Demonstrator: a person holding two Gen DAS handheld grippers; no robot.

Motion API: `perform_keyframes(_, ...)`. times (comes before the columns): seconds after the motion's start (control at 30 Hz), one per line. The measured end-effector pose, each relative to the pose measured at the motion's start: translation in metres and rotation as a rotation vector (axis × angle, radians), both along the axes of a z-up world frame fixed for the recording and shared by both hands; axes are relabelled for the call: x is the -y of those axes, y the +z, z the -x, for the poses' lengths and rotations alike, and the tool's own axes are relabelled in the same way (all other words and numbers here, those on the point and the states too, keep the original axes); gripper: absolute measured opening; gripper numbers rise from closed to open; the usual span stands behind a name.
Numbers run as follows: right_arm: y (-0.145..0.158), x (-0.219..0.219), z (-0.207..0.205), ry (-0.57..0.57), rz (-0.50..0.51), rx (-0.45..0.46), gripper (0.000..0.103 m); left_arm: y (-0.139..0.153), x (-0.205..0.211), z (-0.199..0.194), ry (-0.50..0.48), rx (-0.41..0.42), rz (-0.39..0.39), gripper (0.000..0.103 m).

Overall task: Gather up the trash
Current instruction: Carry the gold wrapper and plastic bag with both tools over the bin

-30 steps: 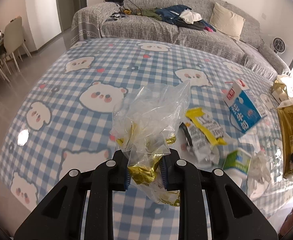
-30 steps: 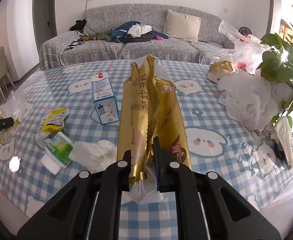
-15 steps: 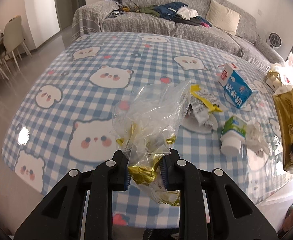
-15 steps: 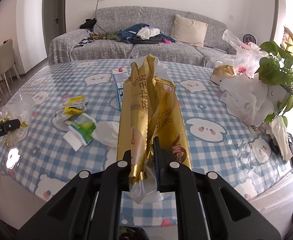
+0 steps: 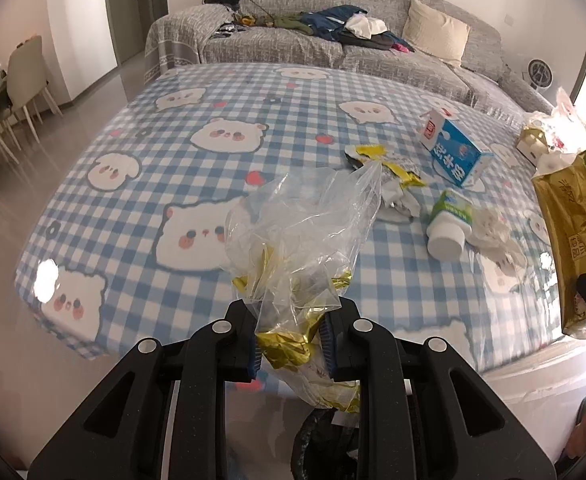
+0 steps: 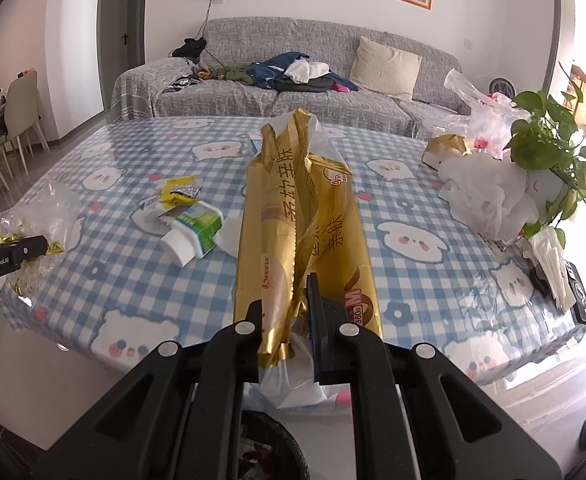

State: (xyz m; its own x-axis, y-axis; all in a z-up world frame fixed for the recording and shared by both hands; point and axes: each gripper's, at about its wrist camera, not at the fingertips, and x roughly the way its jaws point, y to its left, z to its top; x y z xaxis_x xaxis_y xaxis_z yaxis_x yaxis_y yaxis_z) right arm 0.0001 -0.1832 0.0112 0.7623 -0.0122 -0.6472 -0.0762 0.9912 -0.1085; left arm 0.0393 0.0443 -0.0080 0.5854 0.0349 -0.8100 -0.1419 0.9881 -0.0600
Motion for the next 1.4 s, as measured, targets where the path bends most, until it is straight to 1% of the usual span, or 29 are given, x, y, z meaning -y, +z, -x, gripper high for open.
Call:
perform_keyframes(0.27,-0.003,-0.006,0.042,0.022,0.013,0.014,0.009,0.003,-0.001,0.055,-0.022,0.030,0.014,0.022)
perform_keyframes(0.33,-0.006,-0.007,0.052,0.030,0.010,0.013,0.009,-0.001,-0.003,0.069,-0.022,0.026,0.020,0.022)
perform_keyframes(0.47,-0.012,-0.011,0.083,0.054,0.004,0.012,0.009,-0.010,-0.006,0.097,-0.029,0.011,0.066,0.022)
perform_keyframes(0.67,-0.017,-0.020,0.121,0.087,-0.026,0.011,0.009,-0.015,-0.004,0.141,-0.037,0.026,0.076,0.022)
perform_keyframes(0.77,-0.022,-0.028,0.137,0.101,-0.025,0.003,0.009,-0.027,-0.002,0.160,-0.044,0.008,0.079,0.022)
perform_keyframes(0.83,-0.025,-0.030,0.149,0.105,-0.040,-0.004,0.009,-0.035,-0.002,0.172,-0.046,-0.009,0.093,0.022)
perform_keyframes(1.0,-0.036,-0.035,0.170,0.116,-0.053,-0.028,0.009,-0.048,0.002,0.191,-0.048,-0.021,0.088,0.022)
perform_keyframes(1.1,-0.046,-0.040,0.175,0.117,-0.046,-0.050,0.009,-0.060,0.004,0.197,-0.047,-0.050,0.082,0.022)
perform_keyframes(1.27,-0.057,-0.040,0.179,0.107,-0.043,-0.074,0.009,-0.074,-0.003,0.197,-0.025,-0.076,0.073,0.022)
perform_keyframes(1.4,-0.069,-0.039,0.176,0.095,-0.039,-0.111,0.009,-0.082,-0.007,0.196,-0.009,-0.093,0.074,0.022)
